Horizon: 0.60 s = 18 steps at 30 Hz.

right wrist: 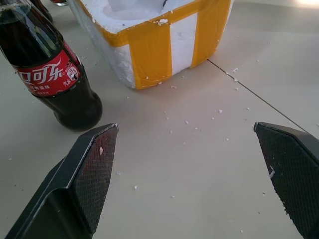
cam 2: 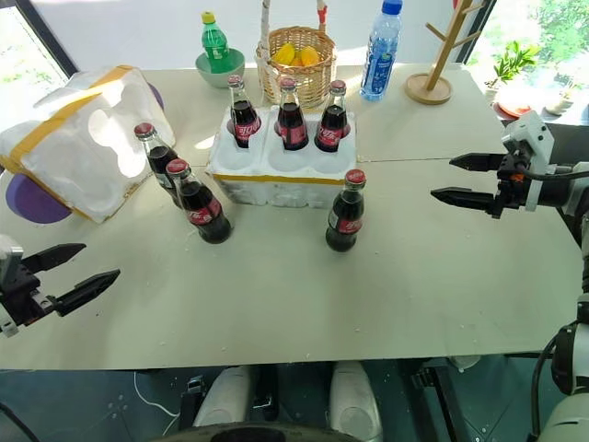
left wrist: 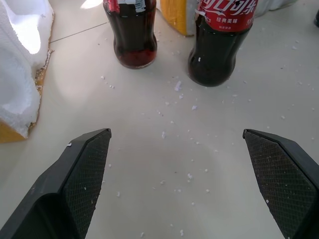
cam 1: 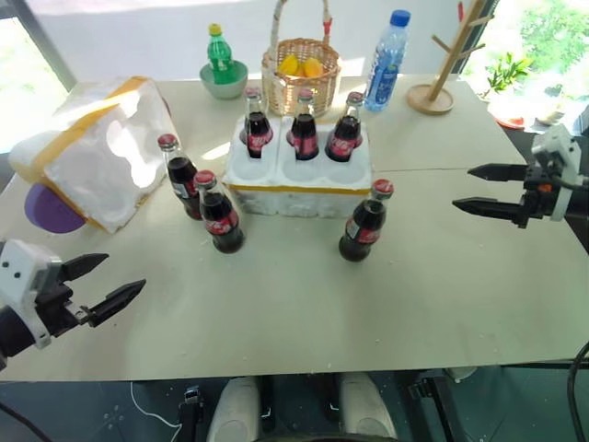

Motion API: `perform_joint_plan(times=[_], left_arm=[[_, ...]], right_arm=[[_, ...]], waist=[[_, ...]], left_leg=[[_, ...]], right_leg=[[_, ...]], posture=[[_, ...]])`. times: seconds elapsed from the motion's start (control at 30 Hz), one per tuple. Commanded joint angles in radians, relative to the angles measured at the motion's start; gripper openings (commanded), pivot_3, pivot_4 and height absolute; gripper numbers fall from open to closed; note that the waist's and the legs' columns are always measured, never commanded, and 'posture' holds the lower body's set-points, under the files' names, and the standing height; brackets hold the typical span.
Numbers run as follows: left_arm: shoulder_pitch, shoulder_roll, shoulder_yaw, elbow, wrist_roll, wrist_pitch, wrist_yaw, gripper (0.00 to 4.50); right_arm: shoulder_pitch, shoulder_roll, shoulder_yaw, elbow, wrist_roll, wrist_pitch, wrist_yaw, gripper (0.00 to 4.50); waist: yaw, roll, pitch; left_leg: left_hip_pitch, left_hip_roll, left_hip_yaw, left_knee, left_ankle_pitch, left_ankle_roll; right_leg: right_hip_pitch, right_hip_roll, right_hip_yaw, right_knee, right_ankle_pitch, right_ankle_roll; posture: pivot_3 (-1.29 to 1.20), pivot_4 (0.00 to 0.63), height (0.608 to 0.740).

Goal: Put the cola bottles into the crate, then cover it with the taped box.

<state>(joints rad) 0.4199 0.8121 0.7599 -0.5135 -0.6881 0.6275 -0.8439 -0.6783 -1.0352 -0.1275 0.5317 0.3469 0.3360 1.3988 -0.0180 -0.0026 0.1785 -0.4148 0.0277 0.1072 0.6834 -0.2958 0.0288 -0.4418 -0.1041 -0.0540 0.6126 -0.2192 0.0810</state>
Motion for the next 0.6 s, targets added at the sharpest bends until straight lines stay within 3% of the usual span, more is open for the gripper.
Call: perform_joint_plan(times=[0.03,0.6], left_arm=[[0.011,-0.007,0.003,-0.027,0.007,-0.016,-0.003,4.45],[0.005,-0.016,0.010,-0.025,-0.016,0.030,0.028,4.45]], right_arm=[[-0.001,-0.015,-0.034,-0.028,0.009,-0.013,-0.001,4.50],[0.044,0.002,-0.053,-0.032,0.019,-0.042,-0.023,4.50]], waist=[[0.000,0.000,0.000],[0.001,0.000,0.000]], left_leg=[[0.000,0.000,0.000,0.000,0.000,0.000],[0.000,0.000,0.000,0.000,0.002,0.002]], right_leg=[[0.000,0.000,0.000,0.000,0.000,0.000],[0.000,0.001,0.000,0.001,0.000,0.000]], posture=[[0.00,0.150,0.740],[0.00,0.150,0.740]])
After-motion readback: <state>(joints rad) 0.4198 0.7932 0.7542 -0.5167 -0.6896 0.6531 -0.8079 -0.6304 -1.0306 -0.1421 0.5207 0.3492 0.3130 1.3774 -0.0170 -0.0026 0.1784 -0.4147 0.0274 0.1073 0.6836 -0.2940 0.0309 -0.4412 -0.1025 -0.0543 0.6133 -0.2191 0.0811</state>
